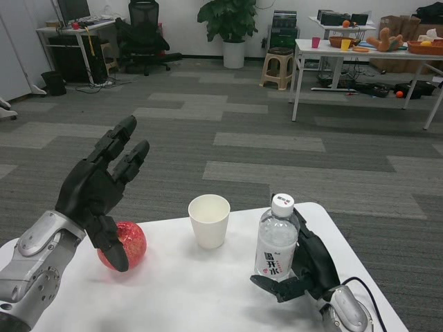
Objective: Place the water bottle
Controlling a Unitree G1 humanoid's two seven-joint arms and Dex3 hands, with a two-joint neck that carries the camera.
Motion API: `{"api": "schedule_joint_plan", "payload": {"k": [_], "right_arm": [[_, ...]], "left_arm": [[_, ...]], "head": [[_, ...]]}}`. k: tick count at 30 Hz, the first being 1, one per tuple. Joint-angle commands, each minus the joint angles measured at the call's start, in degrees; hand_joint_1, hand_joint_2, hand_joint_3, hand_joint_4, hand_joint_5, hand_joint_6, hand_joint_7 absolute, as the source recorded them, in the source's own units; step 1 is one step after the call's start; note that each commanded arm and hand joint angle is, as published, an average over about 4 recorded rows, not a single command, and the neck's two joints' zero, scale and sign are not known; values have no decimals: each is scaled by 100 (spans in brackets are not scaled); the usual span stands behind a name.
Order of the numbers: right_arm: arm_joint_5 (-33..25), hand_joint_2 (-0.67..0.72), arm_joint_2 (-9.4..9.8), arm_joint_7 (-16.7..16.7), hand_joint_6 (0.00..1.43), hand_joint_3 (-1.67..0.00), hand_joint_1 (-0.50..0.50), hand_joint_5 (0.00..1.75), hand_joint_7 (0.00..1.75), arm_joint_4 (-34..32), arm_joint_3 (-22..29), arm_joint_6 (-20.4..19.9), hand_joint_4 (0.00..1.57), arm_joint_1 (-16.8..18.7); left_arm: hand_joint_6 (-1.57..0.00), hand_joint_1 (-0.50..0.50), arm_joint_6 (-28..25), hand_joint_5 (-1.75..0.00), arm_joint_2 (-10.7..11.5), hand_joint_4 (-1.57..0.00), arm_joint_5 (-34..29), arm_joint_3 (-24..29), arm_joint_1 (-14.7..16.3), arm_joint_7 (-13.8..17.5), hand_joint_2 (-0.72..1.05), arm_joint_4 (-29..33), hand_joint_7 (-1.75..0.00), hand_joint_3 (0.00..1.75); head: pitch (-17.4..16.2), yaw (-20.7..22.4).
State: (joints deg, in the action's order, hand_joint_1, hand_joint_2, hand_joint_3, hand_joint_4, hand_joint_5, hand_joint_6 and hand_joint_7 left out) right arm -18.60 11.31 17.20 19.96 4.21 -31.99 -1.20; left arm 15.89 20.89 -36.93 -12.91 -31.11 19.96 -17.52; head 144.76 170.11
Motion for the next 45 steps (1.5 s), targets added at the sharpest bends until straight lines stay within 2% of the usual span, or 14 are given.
{"api": "schedule_joint_plan", "payload": {"k": [1, 7, 10, 14, 23, 26, 32, 34, 40, 43, 45], "right_arm": [[-142, -3, 23, 29, 0, -71, -46, 0, 0, 41, 34, -123, 0, -47], [-217, -3, 47, 67, 0, -63, -46, 0, 0, -71, 63, -149, 0, -45], [-419, -3, 106, 73, 0, -63, -46, 0, 0, -405, 140, -149, 0, -29], [-654, 3, 245, 73, 0, -56, -46, 0, 0, -946, 300, -70, 0, 98], [-711, 1, 284, 131, 0, -56, -46, 0, 0, -2513, 1109, 736, 0, 641], [-997, -5, 264, 423, 0, -56, -46, 0, 0, -3247, 1394, 1450, 0, 900], [-1203, -16, 157, 1018, 0, -52, -46, 0, 0, -4040, 1627, 2408, 0, 1249], [-1194, -16, 135, 1071, 0, -48, -46, 0, 0, -4106, 1623, 2417, 0, 1280], [-1115, -18, -43, 1102, 0, -48, -46, 0, 0, -4114, 1638, 2329, 0, 1201], [-1102, -22, -67, 1102, 0, -48, -46, 0, 0, -4114, 1609, 2320, 0, 1166], [-1102, -21, -111, 1102, 0, -48, -46, 0, 0, -4114, 1590, 2281, 0, 1131]], "left_arm": [[0, -50, -42, 0, 20, 0, 28, 43, -18, -1, -46, 3, 0, 9], [0, -50, -42, 0, 20, 0, 28, 25, -67, -1, -46, -1, 0, 9], [0, -50, -42, 0, 27, 0, 28, 17, -95, -1, -46, -21, 0, 9], [0, -50, -42, 0, 29, 0, 28, 17, -106, -1, -46, -23, 0, 9], [0, -50, -42, 0, 46, 0, 19, 34, -117, -1, -46, -32, 0, 9], [0, -50, -42, 0, 53, 0, 11, 34, -124, -1, -46, -45, 0, 9], [0, -50, -42, 0, 68, 0, 2, 34, -150, -1, -46, -63, 0, 9], [0, -50, -42, 0, 73, 0, 2, 25, -163, -1, -46, -67, 0, 9], [0, -50, -42, 0, 73, 0, 2, 19, -141, -1, -46, -65, 0, 9], [0, -50, -42, 0, 73, 0, 6, 39, -106, -1, -46, -50, 0, 9], [0, -50, -42, 0, 73, 0, 11, 43, -89, -1, -46, -28, 0, 9]], "head": [[-17, -16], [-51, -40], [-63, -55], [-71, -48], [-73, -84], [-80, -101], [-49, -275], [-31, -313], [52, -307], [99, -312], [124, -322]]}}
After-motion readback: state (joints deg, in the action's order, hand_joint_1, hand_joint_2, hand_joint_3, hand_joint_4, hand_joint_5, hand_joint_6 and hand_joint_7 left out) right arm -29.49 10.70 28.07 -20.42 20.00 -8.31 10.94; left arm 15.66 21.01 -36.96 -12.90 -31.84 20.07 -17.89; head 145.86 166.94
